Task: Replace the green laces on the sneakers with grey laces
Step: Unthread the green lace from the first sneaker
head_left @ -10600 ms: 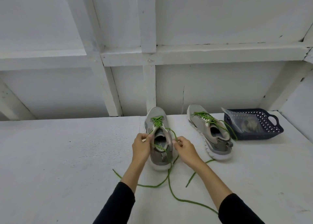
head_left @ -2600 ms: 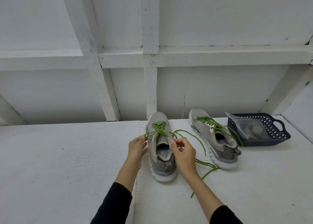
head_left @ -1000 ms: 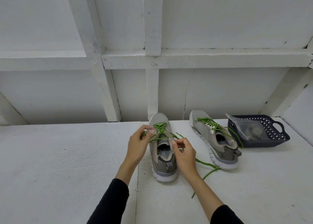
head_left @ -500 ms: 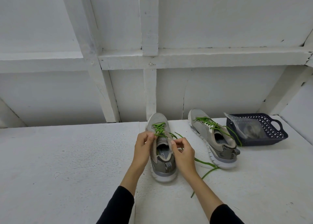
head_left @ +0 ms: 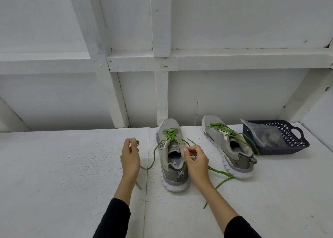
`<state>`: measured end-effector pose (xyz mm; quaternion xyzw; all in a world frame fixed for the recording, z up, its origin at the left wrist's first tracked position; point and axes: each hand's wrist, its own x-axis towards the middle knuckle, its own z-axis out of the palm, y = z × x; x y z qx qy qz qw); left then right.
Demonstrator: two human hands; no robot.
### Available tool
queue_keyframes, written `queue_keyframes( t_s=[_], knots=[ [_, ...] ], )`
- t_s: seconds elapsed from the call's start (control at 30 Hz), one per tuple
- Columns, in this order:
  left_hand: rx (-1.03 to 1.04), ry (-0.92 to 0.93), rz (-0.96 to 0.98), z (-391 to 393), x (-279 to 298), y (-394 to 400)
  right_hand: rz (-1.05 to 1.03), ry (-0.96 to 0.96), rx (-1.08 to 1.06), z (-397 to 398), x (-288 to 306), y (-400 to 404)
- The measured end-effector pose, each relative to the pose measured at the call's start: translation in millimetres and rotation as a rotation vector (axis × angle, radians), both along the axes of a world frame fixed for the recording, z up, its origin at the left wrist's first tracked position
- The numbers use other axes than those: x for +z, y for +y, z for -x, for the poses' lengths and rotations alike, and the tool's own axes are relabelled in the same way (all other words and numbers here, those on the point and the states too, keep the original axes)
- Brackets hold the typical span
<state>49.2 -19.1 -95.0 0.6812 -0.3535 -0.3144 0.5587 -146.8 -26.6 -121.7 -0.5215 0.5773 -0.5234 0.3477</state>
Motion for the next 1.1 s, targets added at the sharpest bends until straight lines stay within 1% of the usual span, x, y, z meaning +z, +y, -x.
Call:
queue_keyframes(
  t_s=[0.03, 0.07, 0.1, 0.17, 0.2, 0.23, 0.27, 0.33, 0.37, 0.4, 0.47, 0.6, 0.7, 0.77, 0.87, 0.93, 1.0, 1.1],
  knots=[
    [-0.057, -0.180, -0.092, -2.7, -6.9, 2.8, -0.001, -0.003, -0.002, -0.5, -0.3, 0.2],
    [-0.116, -0.296, -0.181, -4.8, -13.2, 4.5, -0.003, -0.007, -0.005, -0.8, -0.4, 0.8],
    [-0.165, -0.359, -0.251, -5.8, -18.1, 4.9, -0.004, -0.011, -0.008, -1.2, -0.3, 1.2],
    [-0.191, -0.518, -0.366, -4.7, -22.7, 5.2, -0.006, -0.017, -0.006, -2.2, 0.8, 1.9],
    [-0.172, -0.614, -0.380, -1.3, -21.4, 4.9, -0.008, -0.016, -0.005, -2.5, 1.5, 1.7],
    [-0.154, -0.680, -0.340, 2.6, -19.5, 3.6, -0.011, -0.011, -0.004, -2.8, 2.5, 1.3],
    [-0.153, -0.676, -0.251, 7.5, -13.9, 2.5, -0.014, -0.003, -0.002, -3.0, 3.8, 0.6],
    [-0.210, -0.486, -0.051, 19.5, -0.3, -0.2, -0.014, 0.023, -0.002, -3.9, 8.4, -1.9],
    [-0.248, -0.408, -0.003, 25.7, 5.4, -2.7, -0.012, 0.046, -0.004, -4.7, 11.8, -4.1],
    [-0.278, -0.388, 0.014, 31.1, 9.8, -6.0, -0.009, 0.080, -0.006, -5.9, 15.8, -7.0],
    [-0.309, -0.446, 0.000, 40.5, 13.9, -12.1, -0.003, 0.190, -0.006, -8.8, 23.8, -14.9],
    [-0.268, -0.587, -0.023, 49.1, 11.8, -18.2, 0.038, 0.436, 0.065, -13.0, 35.8, -30.1],
    [-0.251, -0.661, -0.060, 51.0, 8.0, -20.5, 0.064, 0.548, 0.059, -12.4, 40.3, -31.9],
    [-0.217, -0.592, -0.064, 49.6, 3.5, -20.5, 0.042, 0.543, 0.022, -9.9, 39.0, -31.1],
    [-0.168, -0.414, -0.055, 47.2, -2.1, -18.5, -0.065, 0.423, -0.051, -7.6, 36.9, -30.7],
    [-0.138, -0.343, -0.046, 48.7, -2.8, -17.6, -0.102, 0.363, -0.084, -9.3, 35.4, -30.9],
    [-0.121, -0.300, -0.047, 52.1, -1.3, -16.1, -0.089, 0.355, -0.095, -12.0, 36.0, -29.5],
    [-0.100, -0.260, -0.067, 53.7, 0.9, -14.8, -0.027, 0.389, -0.046, -12.7, 39.2, -29.3]
  ],
)
